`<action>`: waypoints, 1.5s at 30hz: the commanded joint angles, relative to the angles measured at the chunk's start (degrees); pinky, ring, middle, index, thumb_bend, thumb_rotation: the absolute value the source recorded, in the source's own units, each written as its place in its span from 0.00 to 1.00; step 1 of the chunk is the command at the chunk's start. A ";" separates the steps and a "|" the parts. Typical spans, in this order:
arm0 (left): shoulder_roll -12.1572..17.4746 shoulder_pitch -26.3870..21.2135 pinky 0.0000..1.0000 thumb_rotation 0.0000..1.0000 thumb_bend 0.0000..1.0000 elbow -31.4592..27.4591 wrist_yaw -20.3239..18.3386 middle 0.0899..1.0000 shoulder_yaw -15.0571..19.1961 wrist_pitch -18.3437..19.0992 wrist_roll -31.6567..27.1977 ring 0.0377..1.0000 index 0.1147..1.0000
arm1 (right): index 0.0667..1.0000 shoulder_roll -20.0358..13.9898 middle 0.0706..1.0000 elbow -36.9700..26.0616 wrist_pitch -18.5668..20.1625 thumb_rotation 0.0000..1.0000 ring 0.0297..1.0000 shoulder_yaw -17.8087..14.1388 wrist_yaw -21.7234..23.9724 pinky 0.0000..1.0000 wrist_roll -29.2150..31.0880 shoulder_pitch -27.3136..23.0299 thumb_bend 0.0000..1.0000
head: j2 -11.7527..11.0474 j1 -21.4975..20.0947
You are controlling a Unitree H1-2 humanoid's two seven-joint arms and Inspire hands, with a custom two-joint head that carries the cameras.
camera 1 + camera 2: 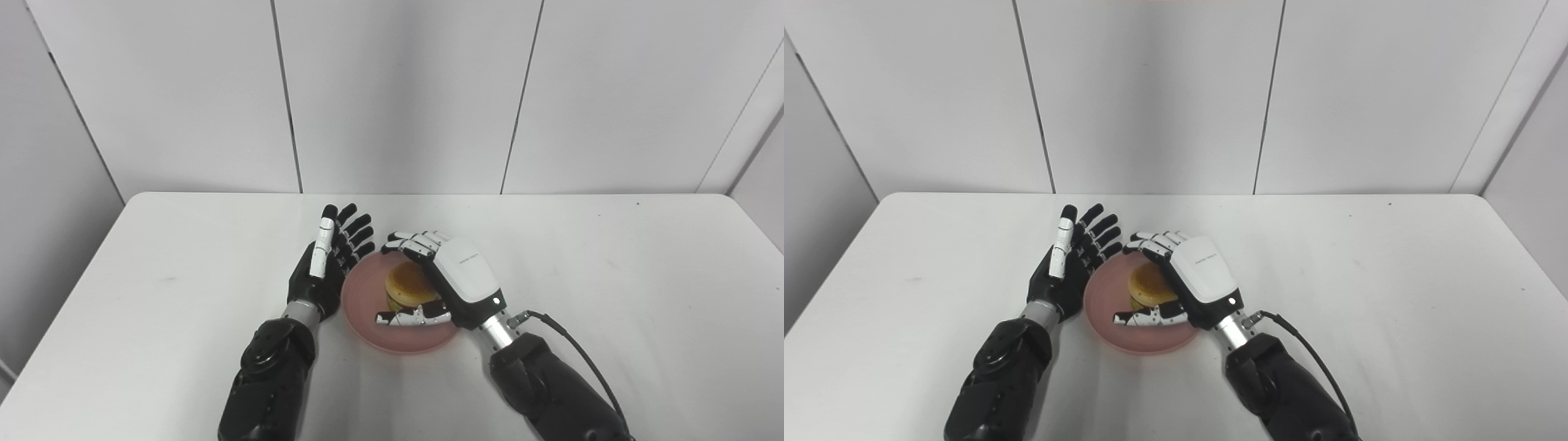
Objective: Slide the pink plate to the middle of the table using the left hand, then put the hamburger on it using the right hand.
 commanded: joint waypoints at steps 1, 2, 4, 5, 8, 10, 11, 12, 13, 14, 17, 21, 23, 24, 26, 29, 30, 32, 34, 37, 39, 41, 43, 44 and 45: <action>0.35 1.76 0.90 0.83 0.81 2.26 0.94 0.85 -0.12 3.46 0.80 0.90 0.88 | 0.71 -0.25 0.81 -3.42 -0.36 0.90 0.78 -1.64 0.47 0.71 2.33 -0.95 0.76 | 0.04 -0.03; 0.32 1.79 0.91 0.83 0.81 2.21 0.97 0.85 -0.05 3.47 0.71 0.90 0.88 | 0.71 -0.23 0.81 -4.14 -0.62 0.90 0.78 -2.05 0.66 0.71 2.82 -0.66 0.76 | 0.23 -0.11; 0.34 1.89 0.91 0.83 0.81 2.13 0.86 0.86 0.00 3.32 0.65 0.90 0.88 | 0.71 -0.07 0.80 -5.74 -1.07 0.95 0.77 -3.00 0.72 0.70 3.94 -0.04 0.78 | 0.44 -0.21; 0.39 1.93 0.92 0.83 0.82 2.18 0.73 0.87 -0.01 3.12 0.65 0.91 0.88 | 0.71 0.07 0.80 -6.67 -1.12 0.97 0.77 -3.52 0.88 0.70 4.55 0.30 0.79 | 0.33 -0.34; 0.38 2.12 0.94 0.84 0.82 2.66 0.33 0.89 0.08 2.93 0.41 0.93 0.89 | 0.71 0.16 0.80 -8.47 -0.91 0.96 0.76 -4.05 1.14 0.67 4.29 1.06 0.78 | -2.13 -0.39; 0.27 2.65 0.94 0.84 0.81 3.48 -0.23 0.88 -0.27 1.62 0.77 0.93 0.89 | 0.71 0.05 0.79 -8.51 -1.31 0.94 0.75 -3.92 0.40 0.67 3.39 1.67 0.77 | -5.96 -0.18; 0.25 2.94 0.94 0.87 0.80 3.96 -0.57 0.89 -0.54 0.78 1.06 0.93 0.91 | 0.70 0.09 0.79 -8.35 -1.56 0.92 0.75 -3.91 -0.12 0.66 3.16 2.02 0.76 | -6.31 -0.11; 0.14 3.37 0.93 0.88 0.78 4.07 -0.52 0.90 -0.88 -0.10 1.54 0.93 0.92 | 0.70 0.38 0.78 -8.14 -1.82 0.91 0.74 -4.27 -0.50 0.65 3.76 2.48 0.76 | -6.35 0.21; 0.07 3.63 0.94 0.89 0.76 4.15 -0.44 0.90 -1.11 -0.71 1.84 0.93 0.92 | 0.70 0.61 0.78 -7.99 -1.99 0.89 0.74 -4.56 -0.70 0.64 4.26 2.78 0.74 | -6.35 0.21; -0.07 3.78 0.94 0.90 0.75 4.01 -0.04 0.90 -1.18 -0.98 2.02 0.93 0.92 | 0.70 0.84 0.78 -8.15 -2.04 0.88 0.73 -5.02 -0.39 0.64 5.23 3.03 0.73 | -5.41 0.33; -0.36 3.32 0.94 0.85 0.77 4.55 0.94 0.89 -0.65 -1.47 2.08 0.92 0.89 | 0.71 0.88 0.78 -8.05 -1.64 0.79 0.73 -6.00 0.44 0.64 6.26 3.22 0.67 | -3.64 0.43; -0.45 2.27 0.92 0.84 0.79 4.95 2.36 0.87 0.19 -1.53 2.44 0.90 0.87 | 0.72 0.70 0.79 -5.55 -2.10 0.79 0.74 -7.41 -0.13 0.66 7.33 2.06 0.65 | -1.79 2.39; -0.68 1.91 0.93 0.83 0.81 5.54 3.35 0.87 0.70 -2.11 2.51 0.90 0.89 | 0.73 1.16 0.79 -4.42 -1.84 0.80 0.75 -8.90 1.23 0.67 10.54 1.93 0.65 | -1.63 2.62; -0.78 1.79 0.93 0.83 0.81 5.85 3.68 0.86 0.87 -2.41 2.56 0.90 0.90 | 0.74 1.30 0.80 -4.09 -1.80 0.81 0.76 -9.34 1.76 0.67 11.57 1.92 0.65 | -1.63 2.62; -1.49 2.07 0.92 0.83 0.80 6.15 6.22 0.89 1.14 -5.62 4.08 0.93 0.91 | 0.75 2.54 0.81 -3.89 -0.36 0.81 0.78 -11.42 5.15 0.71 17.99 2.74 0.63 | -0.65 1.72; -2.32 3.06 0.94 0.80 0.82 6.52 10.77 0.96 1.11 -10.68 7.67 0.96 0.94 | 0.78 4.74 0.82 -4.38 1.99 0.83 0.80 -14.65 10.29 0.73 27.95 4.39 0.61 | -0.86 0.98; -2.34 3.56 0.93 0.82 0.81 6.01 11.86 0.99 0.83 -11.63 8.97 0.97 0.96 | 0.80 5.47 0.82 -4.88 3.03 0.86 0.79 -15.77 11.43 0.71 30.51 4.92 0.59 | 0.31 0.50; -2.47 4.50 0.94 0.83 0.81 4.86 13.48 1.00 0.69 -13.05 10.72 0.99 0.97 | 0.84 6.91 0.84 -5.29 4.96 0.94 0.79 -18.08 12.79 0.72 34.83 5.66 0.60 | 0.39 0.08; -2.58 5.30 0.96 0.84 0.81 3.73 14.55 1.00 0.80 -13.96 11.70 1.00 0.98 | 0.85 8.12 0.86 -5.53 7.14 0.97 0.81 -20.24 14.07 0.74 38.54 6.06 0.60 | 0.66 -0.38; -2.65 6.04 1.00 0.85 0.79 2.34 15.50 1.00 0.77 -14.65 12.80 1.00 0.99 | 0.89 9.19 0.90 -6.14 9.29 1.00 0.85 -22.29 14.90 0.78 41.42 6.42 0.59 | 1.42 -0.85; -2.63 6.15 1.00 0.85 0.76 2.28 16.06 1.00 0.73 -15.39 13.20 1.00 1.00 | 0.91 9.21 0.92 -5.14 9.33 1.00 0.87 -23.11 14.83 0.80 42.02 6.06 0.58 | 2.00 -1.08; -2.58 6.05 1.00 0.84 0.74 3.09 16.42 1.00 0.81 -16.00 13.15 1.00 1.00 | 0.92 8.99 0.93 -3.29 8.35 1.00 0.88 -23.63 14.57 0.82 42.31 5.51 0.57 | 0.64 -1.27; -2.54 6.03 1.00 0.83 0.74 3.84 16.40 1.00 0.79 -16.37 12.98 1.00 1.00 | 0.93 8.36 0.94 -1.94 7.76 1.00 0.88 -23.70 14.26 0.81 41.67 5.07 0.56 | 0.64 -1.48; -2.52 6.06 1.00 0.83 0.72 3.90 16.35 1.00 0.76 -16.40 12.92 1.00 1.00 | 0.93 8.13 0.94 -1.67 7.75 1.00 0.89 -23.69 14.23 0.82 41.39 4.93 0.57 | 0.73 -1.57; -2.48 6.22 1.00 0.83 0.72 3.57 16.30 1.00 0.69 -16.27 12.95 1.00 1.00 | 0.94 8.06 0.95 -1.80 8.22 1.00 0.89 -23.87 14.53 0.82 41.74 4.85 0.57 | 1.63 -1.87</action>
